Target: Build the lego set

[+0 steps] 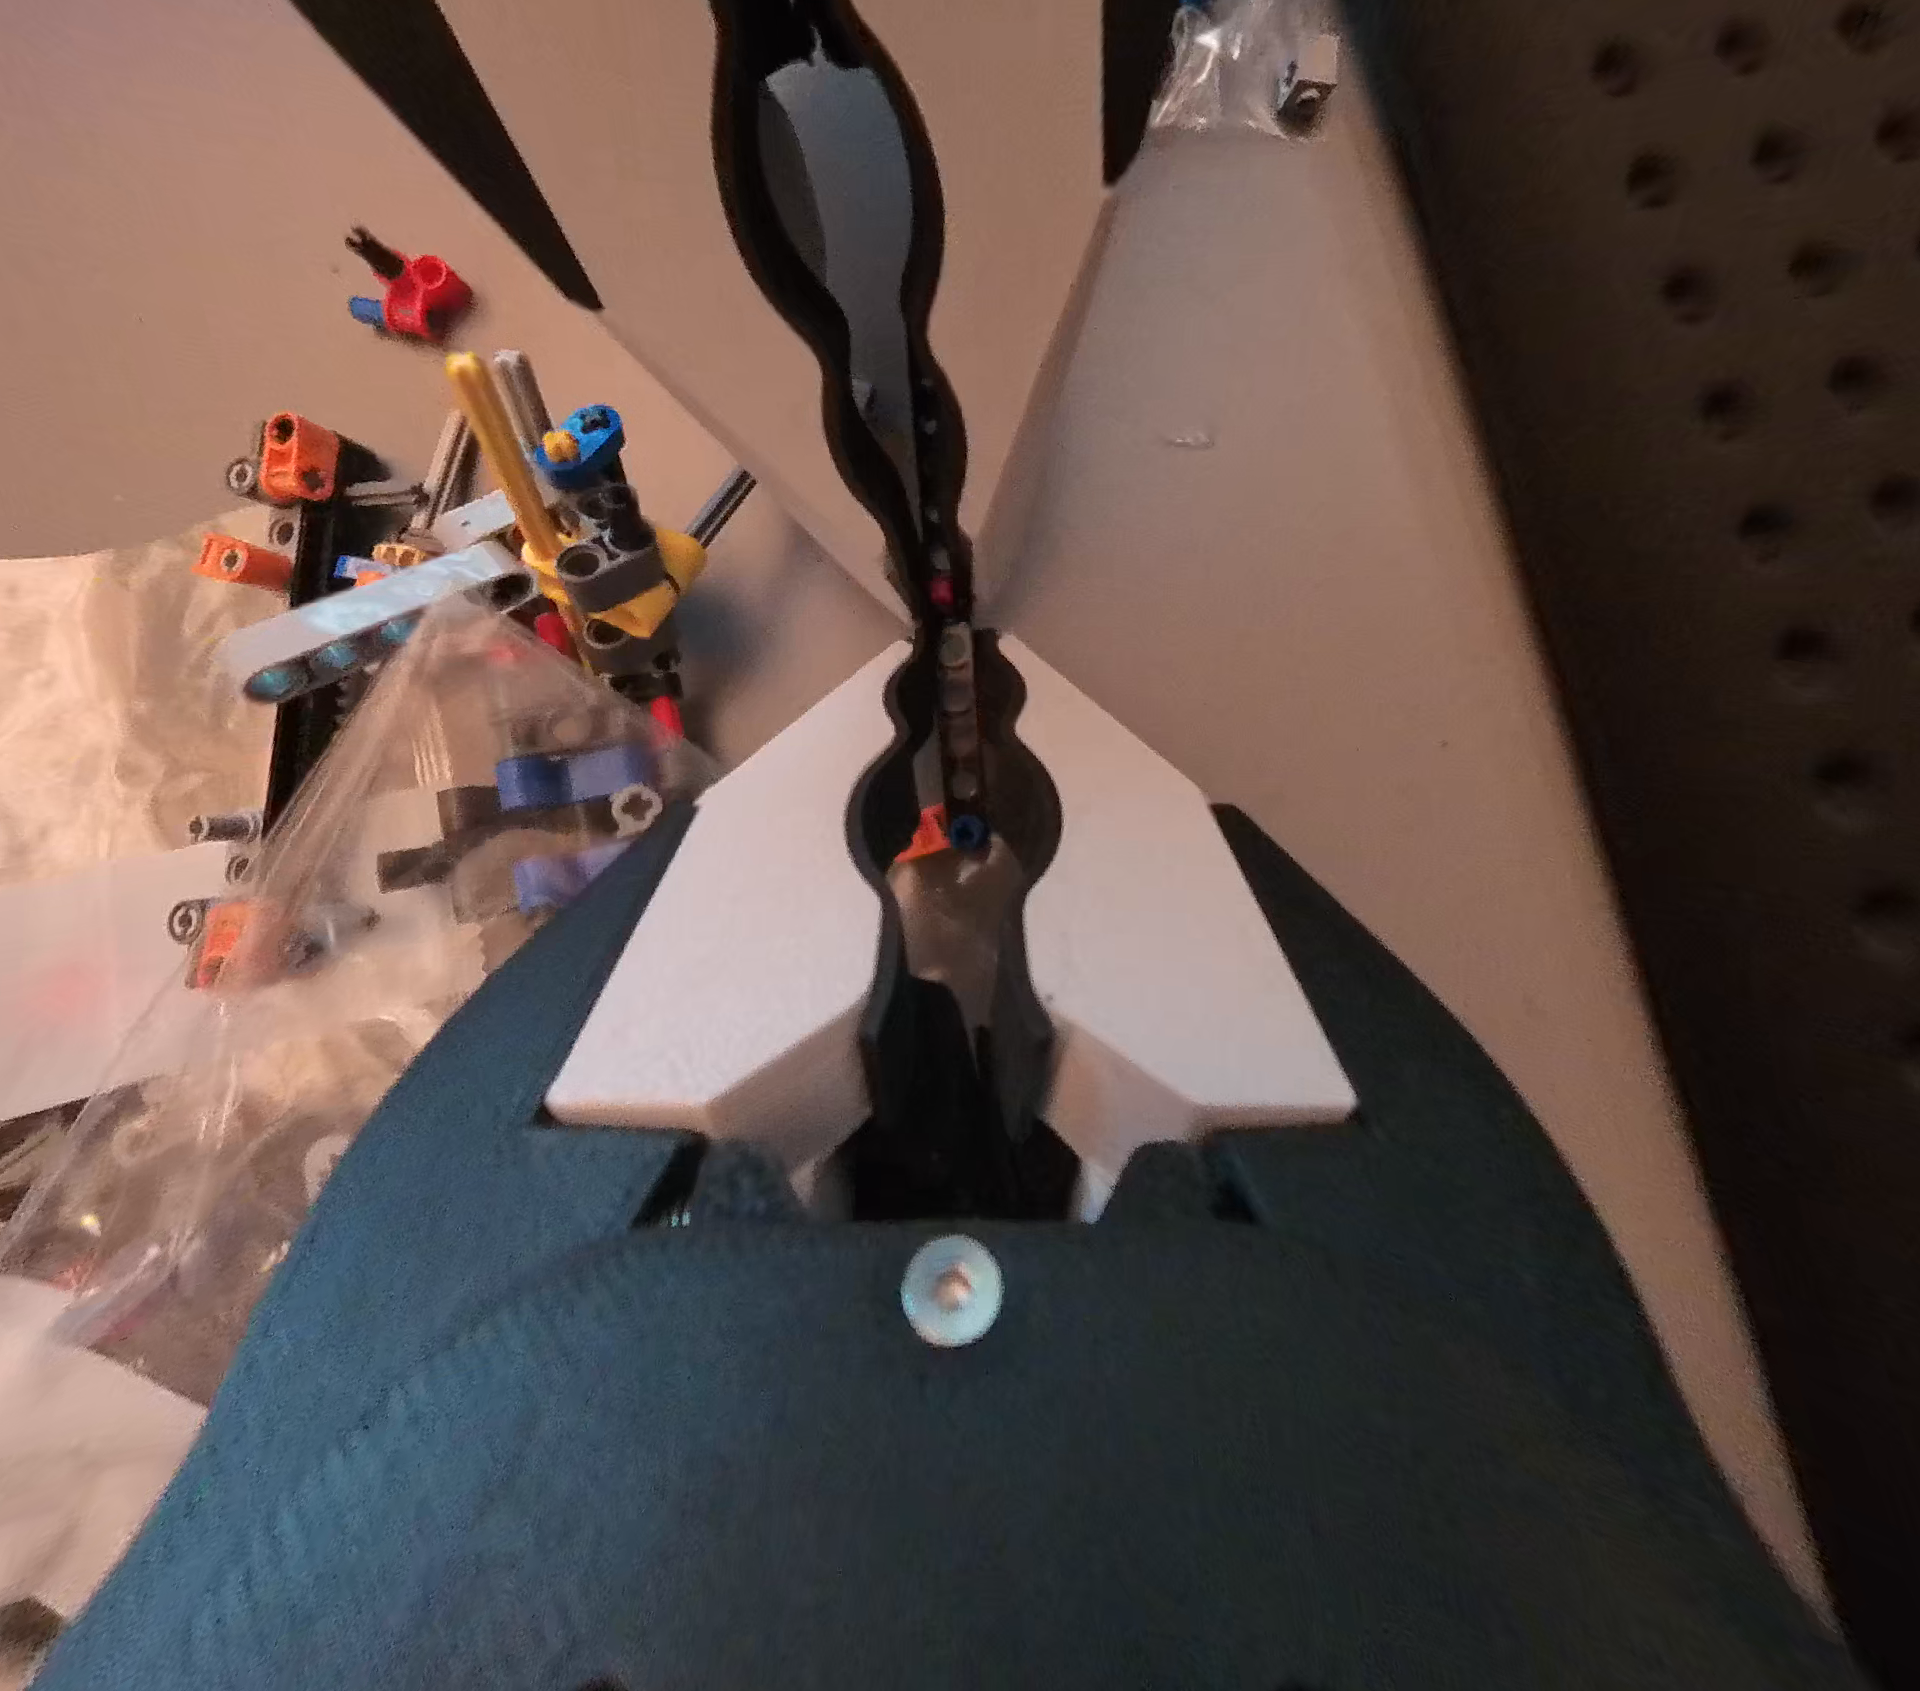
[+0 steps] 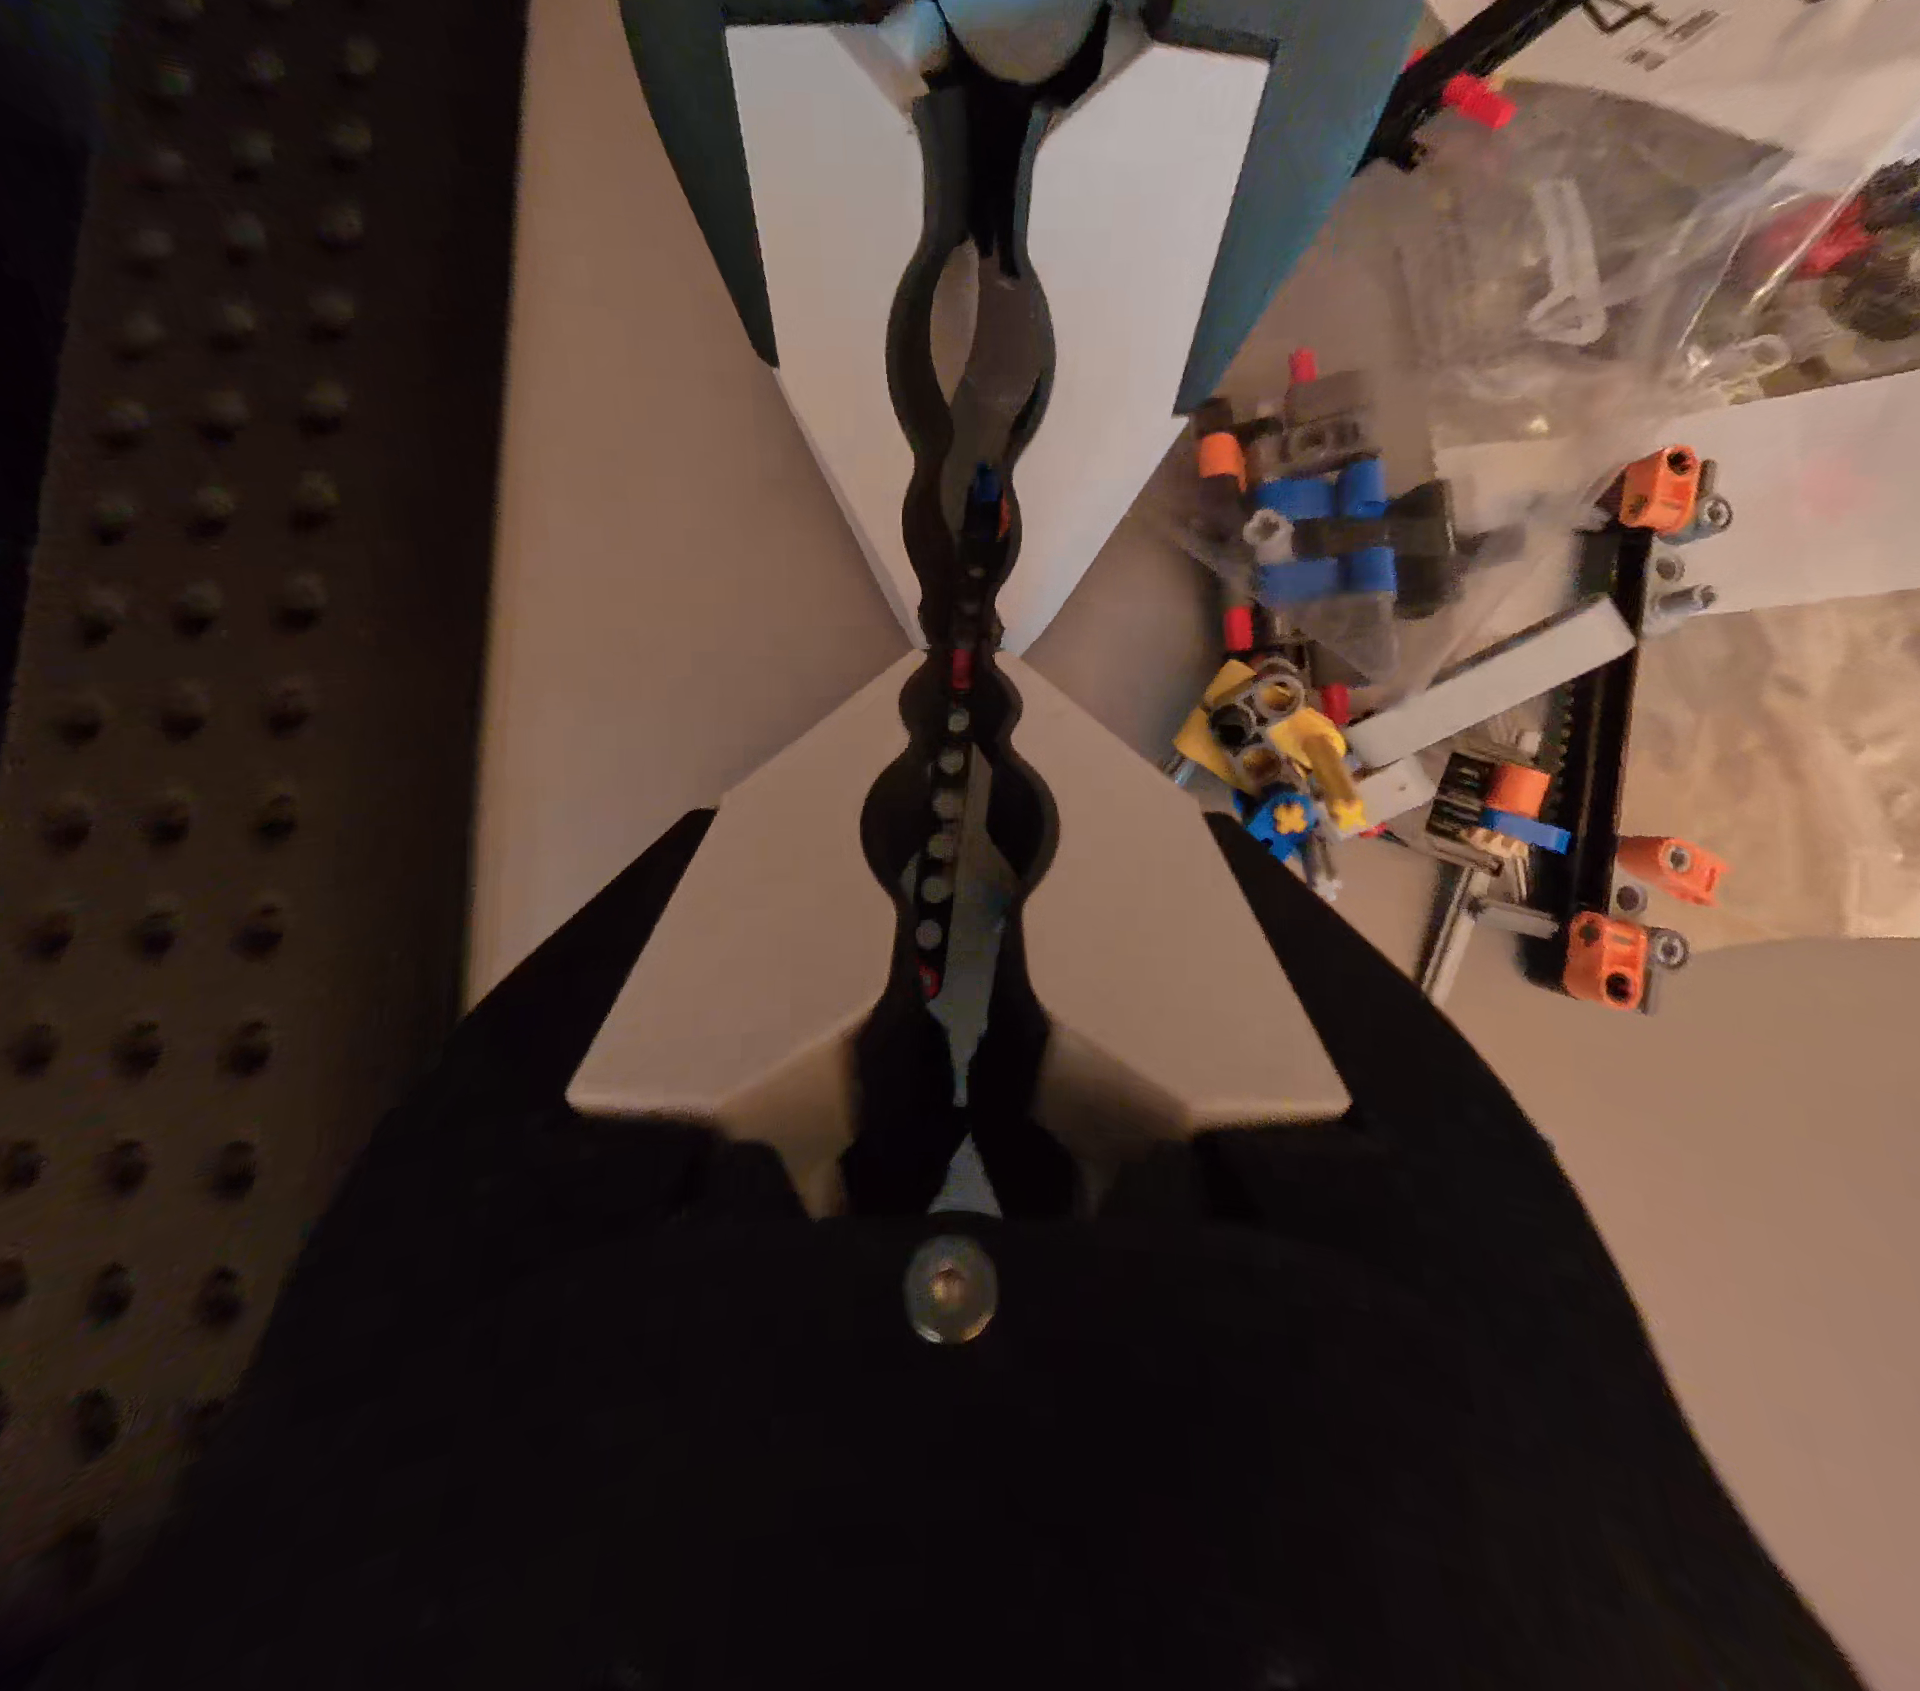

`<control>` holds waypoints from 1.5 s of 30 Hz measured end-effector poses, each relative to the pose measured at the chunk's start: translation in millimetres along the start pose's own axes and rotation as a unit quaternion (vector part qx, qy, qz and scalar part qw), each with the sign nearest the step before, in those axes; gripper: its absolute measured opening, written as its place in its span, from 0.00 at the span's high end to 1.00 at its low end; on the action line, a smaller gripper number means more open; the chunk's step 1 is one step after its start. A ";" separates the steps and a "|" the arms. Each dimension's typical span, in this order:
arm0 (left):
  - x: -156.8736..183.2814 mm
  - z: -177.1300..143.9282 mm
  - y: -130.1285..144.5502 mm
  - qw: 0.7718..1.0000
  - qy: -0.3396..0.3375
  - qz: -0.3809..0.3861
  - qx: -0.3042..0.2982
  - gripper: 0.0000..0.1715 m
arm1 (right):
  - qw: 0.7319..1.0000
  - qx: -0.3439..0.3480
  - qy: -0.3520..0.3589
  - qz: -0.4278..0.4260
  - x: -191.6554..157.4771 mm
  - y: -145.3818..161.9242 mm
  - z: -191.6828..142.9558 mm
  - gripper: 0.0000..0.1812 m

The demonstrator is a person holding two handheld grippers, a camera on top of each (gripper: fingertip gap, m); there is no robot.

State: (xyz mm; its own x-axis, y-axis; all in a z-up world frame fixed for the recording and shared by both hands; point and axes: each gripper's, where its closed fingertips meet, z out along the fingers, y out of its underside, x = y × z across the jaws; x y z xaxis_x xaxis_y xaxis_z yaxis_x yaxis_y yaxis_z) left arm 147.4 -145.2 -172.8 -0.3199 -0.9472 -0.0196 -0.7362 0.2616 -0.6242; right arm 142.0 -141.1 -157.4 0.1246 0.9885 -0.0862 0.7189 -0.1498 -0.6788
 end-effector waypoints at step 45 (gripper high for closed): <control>-59.0 -65.3 -61.5 0.949 -0.303 0.063 0.059 0.98 | 0.917 0.351 -0.048 0.181 29.6 -73.0 -88.8 1.00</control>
State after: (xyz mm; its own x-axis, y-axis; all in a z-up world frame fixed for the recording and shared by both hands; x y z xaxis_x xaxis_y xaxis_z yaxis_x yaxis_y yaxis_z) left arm 172.7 -93.3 -82.3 0.0276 -0.8513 -0.5239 -0.6319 0.3913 -0.6690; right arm 153.9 -102.8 -45.7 0.1842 0.8789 -0.4400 0.0208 -0.4511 -0.8922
